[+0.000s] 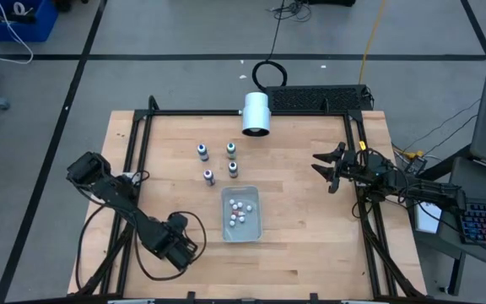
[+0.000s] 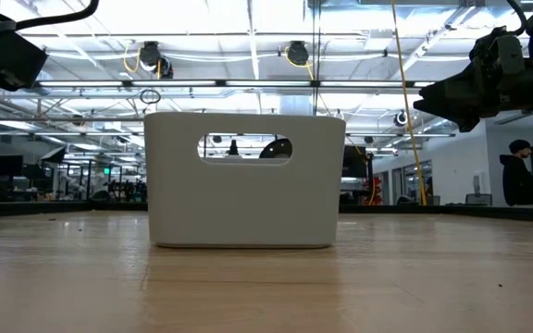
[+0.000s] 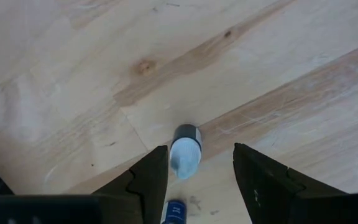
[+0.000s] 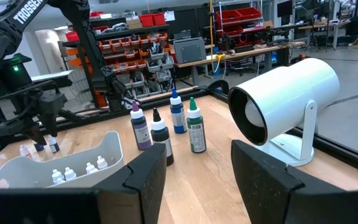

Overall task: Pick & Place food coloring
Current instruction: Put the small black food coloring bottle into the gray bin

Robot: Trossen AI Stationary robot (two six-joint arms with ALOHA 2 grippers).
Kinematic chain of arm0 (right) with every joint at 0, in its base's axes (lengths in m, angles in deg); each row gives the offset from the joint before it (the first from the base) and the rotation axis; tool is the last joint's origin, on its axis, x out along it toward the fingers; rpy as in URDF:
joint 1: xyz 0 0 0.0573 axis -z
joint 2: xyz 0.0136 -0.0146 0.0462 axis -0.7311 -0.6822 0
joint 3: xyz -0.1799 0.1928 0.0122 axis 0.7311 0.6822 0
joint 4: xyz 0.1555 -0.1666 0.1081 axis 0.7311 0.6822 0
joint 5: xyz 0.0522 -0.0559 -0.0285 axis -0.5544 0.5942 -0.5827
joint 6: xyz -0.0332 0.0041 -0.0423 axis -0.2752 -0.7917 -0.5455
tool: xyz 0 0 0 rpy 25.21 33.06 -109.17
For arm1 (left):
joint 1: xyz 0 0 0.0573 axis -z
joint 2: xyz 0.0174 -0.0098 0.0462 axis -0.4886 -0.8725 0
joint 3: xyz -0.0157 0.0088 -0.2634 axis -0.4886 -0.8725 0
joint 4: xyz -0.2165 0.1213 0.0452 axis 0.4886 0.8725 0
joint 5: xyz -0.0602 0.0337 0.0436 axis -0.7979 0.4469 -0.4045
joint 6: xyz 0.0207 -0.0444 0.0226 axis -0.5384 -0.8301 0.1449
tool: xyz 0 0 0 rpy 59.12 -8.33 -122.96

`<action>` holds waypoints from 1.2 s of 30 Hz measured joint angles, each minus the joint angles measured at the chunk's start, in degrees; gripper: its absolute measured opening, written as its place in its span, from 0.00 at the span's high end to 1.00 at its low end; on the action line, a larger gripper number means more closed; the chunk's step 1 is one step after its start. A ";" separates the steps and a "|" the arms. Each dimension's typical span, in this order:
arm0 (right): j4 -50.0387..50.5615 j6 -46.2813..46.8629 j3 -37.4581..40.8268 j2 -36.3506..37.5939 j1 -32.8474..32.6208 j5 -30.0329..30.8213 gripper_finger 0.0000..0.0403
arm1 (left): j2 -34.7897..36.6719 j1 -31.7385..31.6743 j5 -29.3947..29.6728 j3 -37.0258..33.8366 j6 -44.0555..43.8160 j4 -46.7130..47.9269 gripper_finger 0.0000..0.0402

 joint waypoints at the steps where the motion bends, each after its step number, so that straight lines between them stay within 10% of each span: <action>1: 0.00 0.00 0.00 0.00 0.00 -0.02 0.58 | 0.02 0.00 -0.01 0.00 -0.03 0.00 0.55; 36: 0.01 0.00 0.00 0.00 0.02 -0.02 0.58 | 0.02 -0.20 -4.21 -5.66 -0.02 -5.42 0.55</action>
